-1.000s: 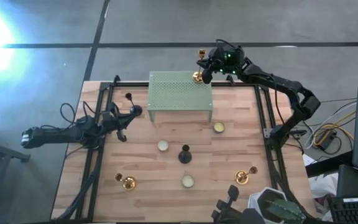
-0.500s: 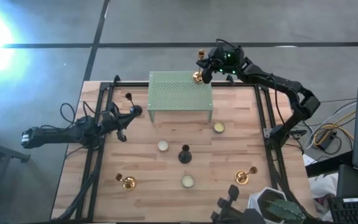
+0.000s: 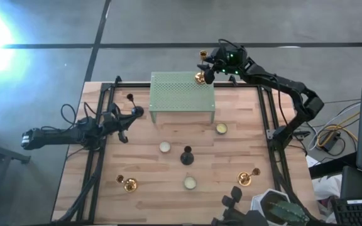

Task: Pick & Place candle stick holders
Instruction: Align the left gold candle holder with the other gold candle holder on the shelf

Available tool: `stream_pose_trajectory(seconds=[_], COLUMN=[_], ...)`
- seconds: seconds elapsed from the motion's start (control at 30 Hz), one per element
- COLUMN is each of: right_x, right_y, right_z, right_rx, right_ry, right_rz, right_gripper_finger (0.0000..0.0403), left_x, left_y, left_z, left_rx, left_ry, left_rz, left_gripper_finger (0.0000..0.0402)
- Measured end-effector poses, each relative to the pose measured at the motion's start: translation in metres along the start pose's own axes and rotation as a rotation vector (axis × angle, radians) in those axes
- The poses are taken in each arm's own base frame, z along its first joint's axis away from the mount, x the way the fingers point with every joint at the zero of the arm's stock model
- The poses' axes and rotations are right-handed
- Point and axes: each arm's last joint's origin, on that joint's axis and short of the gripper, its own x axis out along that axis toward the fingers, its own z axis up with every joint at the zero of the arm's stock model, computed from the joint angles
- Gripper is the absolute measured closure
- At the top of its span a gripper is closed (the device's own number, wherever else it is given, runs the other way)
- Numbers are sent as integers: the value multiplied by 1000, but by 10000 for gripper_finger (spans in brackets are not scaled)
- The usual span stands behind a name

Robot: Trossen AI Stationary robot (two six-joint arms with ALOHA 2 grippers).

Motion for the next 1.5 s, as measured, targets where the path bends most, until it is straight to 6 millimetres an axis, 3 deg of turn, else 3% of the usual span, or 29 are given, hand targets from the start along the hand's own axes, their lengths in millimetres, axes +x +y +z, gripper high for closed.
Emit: stream_pose_trajectory(seconds=[0.4,0.7,0.87,1.07,1.5], right_x=[-2,-29,-58,-106,-204], right_y=[-1,-3,6,23,76], right_z=[-2,2,11,22,29], right_rx=[-13,9,6,13,36], right_ry=[37,119,154,189,157], right_rz=[-23,-82,-74,-30,158], right_gripper_finger=[137,143,150,159,177], left_x=[0,0,0,0,0], left_y=[0,0,0,0,0], left_z=[0,0,0,0,1], left_rx=[0,0,0,0,-4], left_ry=[0,0,0,0,-15], left_rz=[0,0,0,0,0], left_gripper_finger=[376,376,376,376,376])
